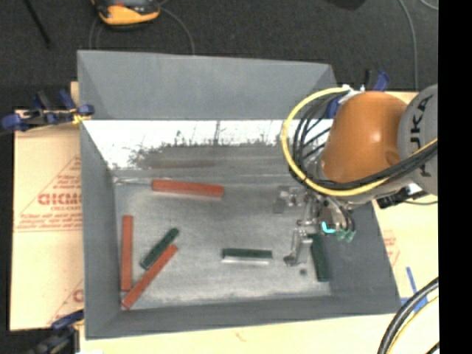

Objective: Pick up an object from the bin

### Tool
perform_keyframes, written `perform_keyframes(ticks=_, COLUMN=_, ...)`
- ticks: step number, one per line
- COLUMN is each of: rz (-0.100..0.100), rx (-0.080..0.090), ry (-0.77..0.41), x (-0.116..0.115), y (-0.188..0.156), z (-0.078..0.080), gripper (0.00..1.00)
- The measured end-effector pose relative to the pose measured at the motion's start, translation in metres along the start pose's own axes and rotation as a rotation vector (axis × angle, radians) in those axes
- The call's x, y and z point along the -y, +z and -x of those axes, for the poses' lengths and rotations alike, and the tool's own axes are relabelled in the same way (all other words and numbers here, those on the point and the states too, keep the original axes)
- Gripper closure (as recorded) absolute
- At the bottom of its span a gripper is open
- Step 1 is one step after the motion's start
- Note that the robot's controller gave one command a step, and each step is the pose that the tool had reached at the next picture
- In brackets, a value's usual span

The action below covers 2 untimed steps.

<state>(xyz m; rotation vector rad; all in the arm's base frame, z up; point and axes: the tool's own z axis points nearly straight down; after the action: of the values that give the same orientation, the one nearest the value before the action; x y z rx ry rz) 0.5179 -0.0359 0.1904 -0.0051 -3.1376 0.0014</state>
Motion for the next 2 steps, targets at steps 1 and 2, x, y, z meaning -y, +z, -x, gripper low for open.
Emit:
perform_keyframes(ticks=1, rz=-0.001, rx=0.008, ry=-0.001, x=0.0, y=-0.004, z=0.002, gripper=0.0)
perform_keyframes(ticks=2, rz=0.001, rx=0.014, ry=0.069, x=-0.006, y=0.029, z=0.013, gripper=0.0)
